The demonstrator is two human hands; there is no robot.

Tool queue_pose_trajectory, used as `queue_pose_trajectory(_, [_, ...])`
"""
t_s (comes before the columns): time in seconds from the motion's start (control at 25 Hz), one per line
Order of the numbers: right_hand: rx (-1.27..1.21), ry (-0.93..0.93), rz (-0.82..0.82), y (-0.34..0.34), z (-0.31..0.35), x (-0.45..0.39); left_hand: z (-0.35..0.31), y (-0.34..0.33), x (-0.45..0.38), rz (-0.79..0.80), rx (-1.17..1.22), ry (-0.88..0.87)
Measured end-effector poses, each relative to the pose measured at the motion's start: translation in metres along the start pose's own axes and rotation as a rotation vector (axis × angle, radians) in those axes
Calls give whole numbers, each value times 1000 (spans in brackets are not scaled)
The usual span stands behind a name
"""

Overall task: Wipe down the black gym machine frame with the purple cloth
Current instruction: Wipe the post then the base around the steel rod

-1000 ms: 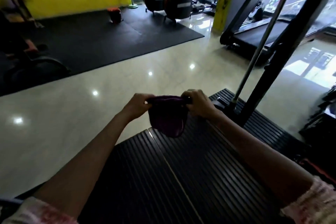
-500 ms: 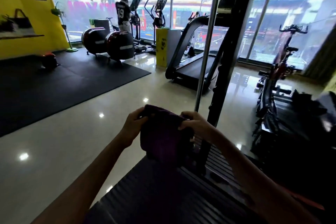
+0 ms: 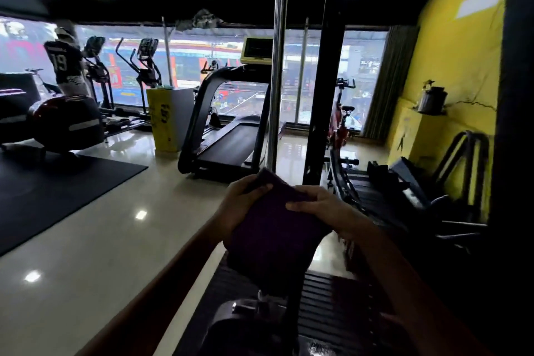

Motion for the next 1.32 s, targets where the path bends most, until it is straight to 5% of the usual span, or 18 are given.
queue_pose_trajectory(0.32, [-144, -97, -178, 32, 17, -65, 3, 4, -118, 261, 106, -27])
queue_pose_trajectory(0.64, [-551, 77, -531, 6, 28, -135, -7, 25, -224, 437, 111, -229])
queue_pose_trajectory(0.92, [-602, 249, -881, -2, 60, -156, -11, 0, -283, 511, 235, -422])
queue_pose_trajectory(1.0, [-522, 328, -1036, -7, 72, -157, -14, -9, -302, 410, 169, -701])
queue_pose_trajectory(1.12, [-399, 510, -1336, -16, 102, -158, -21, -17, -338, -70, -224, -1311])
queue_pose_trajectory(1.24, [-104, 779, -1589, -19, 136, -155, -21, -18, -366, -275, -368, -1379])
queue_pose_trajectory(1.32, [367, 841, -1780, -7, 152, -169, -14, -19, -376, -274, -323, -1324])
Point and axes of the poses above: each hand's wrist, its own x-axis away from the middle knuckle, its own y-axis out of the back of the hand, z = x × y, the point moved 1 cm from there along -x, towards the middle knuckle, and after that the axes turned 1 degree about -x, right-handed, at the moved point
